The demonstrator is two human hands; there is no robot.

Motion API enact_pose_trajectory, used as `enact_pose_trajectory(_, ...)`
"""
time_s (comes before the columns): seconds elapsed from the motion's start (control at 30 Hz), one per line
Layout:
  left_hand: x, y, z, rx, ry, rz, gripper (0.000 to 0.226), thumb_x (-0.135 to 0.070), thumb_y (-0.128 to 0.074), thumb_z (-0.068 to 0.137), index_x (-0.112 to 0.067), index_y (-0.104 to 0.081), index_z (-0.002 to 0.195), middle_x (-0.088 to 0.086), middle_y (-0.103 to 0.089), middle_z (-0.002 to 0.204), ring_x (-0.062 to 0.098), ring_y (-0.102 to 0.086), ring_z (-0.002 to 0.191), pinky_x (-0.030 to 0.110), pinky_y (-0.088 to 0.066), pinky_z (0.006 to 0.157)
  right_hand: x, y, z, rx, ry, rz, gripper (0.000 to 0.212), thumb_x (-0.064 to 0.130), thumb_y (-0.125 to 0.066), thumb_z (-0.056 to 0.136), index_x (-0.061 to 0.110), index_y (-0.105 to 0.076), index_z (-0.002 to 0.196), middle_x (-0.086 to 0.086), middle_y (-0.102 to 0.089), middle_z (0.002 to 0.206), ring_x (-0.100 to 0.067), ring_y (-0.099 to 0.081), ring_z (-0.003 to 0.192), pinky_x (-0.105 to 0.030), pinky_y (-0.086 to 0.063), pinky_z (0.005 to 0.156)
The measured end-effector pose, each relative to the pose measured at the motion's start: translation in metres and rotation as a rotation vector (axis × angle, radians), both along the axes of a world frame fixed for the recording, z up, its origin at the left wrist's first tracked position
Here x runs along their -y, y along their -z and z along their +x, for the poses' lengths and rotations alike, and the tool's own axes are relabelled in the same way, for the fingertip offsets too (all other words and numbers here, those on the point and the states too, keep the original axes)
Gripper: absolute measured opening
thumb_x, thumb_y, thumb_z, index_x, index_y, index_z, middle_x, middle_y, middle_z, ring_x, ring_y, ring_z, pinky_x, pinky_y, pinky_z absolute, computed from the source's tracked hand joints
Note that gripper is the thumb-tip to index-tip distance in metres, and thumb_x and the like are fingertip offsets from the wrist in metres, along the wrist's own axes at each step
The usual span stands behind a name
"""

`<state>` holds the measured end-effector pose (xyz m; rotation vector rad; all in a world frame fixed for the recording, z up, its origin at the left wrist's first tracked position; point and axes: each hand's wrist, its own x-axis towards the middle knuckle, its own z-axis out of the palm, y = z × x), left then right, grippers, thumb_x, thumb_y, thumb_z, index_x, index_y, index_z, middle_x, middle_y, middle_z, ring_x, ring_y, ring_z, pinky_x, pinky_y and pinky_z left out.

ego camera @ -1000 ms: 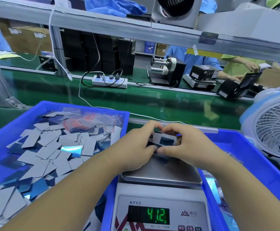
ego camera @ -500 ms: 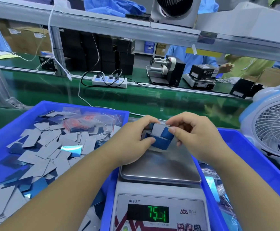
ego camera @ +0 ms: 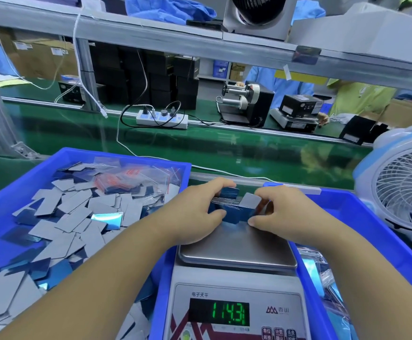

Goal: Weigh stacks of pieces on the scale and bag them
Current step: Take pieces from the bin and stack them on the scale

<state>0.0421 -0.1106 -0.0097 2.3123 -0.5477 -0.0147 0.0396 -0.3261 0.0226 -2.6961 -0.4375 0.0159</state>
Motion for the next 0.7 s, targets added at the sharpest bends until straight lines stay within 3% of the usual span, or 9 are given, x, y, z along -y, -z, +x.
enact_pose_trajectory(0.13, 0.001, 0.0, -0.001, -0.003, 0.016, -0.009, 0.051, -0.025, -0.057, 0.097, -0.054, -0.038, 0.134, -0.024, -0.057, 0.117, -0.006, -0.054, 0.097, 0.002, -0.036, 0.076, 0.001, -0.007, -0.002, -0.028, 0.017, 0.146, 0.021, 0.024, -0.079, 0.073, 0.033, -0.063, 0.083, 0.023, -0.066, 0.074, 0.004, -0.058, 0.059, -0.009, -0.041, 0.053)
enact_pose_trajectory(0.23, 0.001, 0.0, 0.0, -0.004, 0.008, -0.012, 0.052, -0.025, -0.058, 0.097, -0.052, -0.038, 0.137, -0.021, -0.057, 0.12, 0.004, -0.056, 0.101, 0.007, -0.04, 0.082, -0.005, -0.007, -0.004, -0.016, 0.036, 0.331, 0.016, 0.016, -0.074, 0.081, 0.028, -0.064, 0.081, 0.009, -0.068, 0.065, -0.006, -0.061, 0.052, -0.015, -0.046, 0.051)
enact_pose_trajectory(0.37, 0.002, 0.001, -0.001, 0.018, 0.007, -0.001, 0.054, -0.024, -0.058, 0.097, -0.05, -0.037, 0.139, -0.022, -0.056, 0.119, -0.001, -0.05, 0.101, 0.001, -0.034, 0.077, -0.019, -0.001, -0.007, 0.039, 0.014, 0.402, 0.017, 0.013, -0.066, 0.089, 0.023, -0.064, 0.075, -0.002, -0.067, 0.061, -0.014, -0.065, 0.05, -0.022, -0.052, 0.054)
enact_pose_trajectory(0.57, 0.002, 0.002, 0.001, -0.002, -0.002, -0.01, 0.049, -0.026, -0.058, 0.097, -0.051, -0.04, 0.135, -0.017, -0.06, 0.124, 0.007, -0.056, 0.107, 0.023, -0.044, 0.09, -0.008, -0.011, -0.006, -0.057, 0.054, 0.537, 0.018, 0.003, -0.066, 0.088, 0.014, -0.067, 0.074, -0.006, -0.065, 0.058, -0.015, -0.062, 0.051, -0.02, -0.051, 0.053)
enact_pose_trajectory(0.7, 0.001, 0.001, 0.0, -0.014, -0.001, -0.014, 0.051, -0.023, -0.057, 0.097, -0.048, -0.04, 0.138, -0.023, -0.056, 0.129, 0.004, -0.053, 0.111, 0.01, -0.039, 0.085, -0.003, -0.013, -0.006, -0.215, 0.087, 0.716, 0.016, -0.012, -0.058, 0.088, 0.003, -0.063, 0.083, -0.012, -0.063, 0.065, -0.028, -0.072, 0.066, -0.027, -0.057, 0.058)
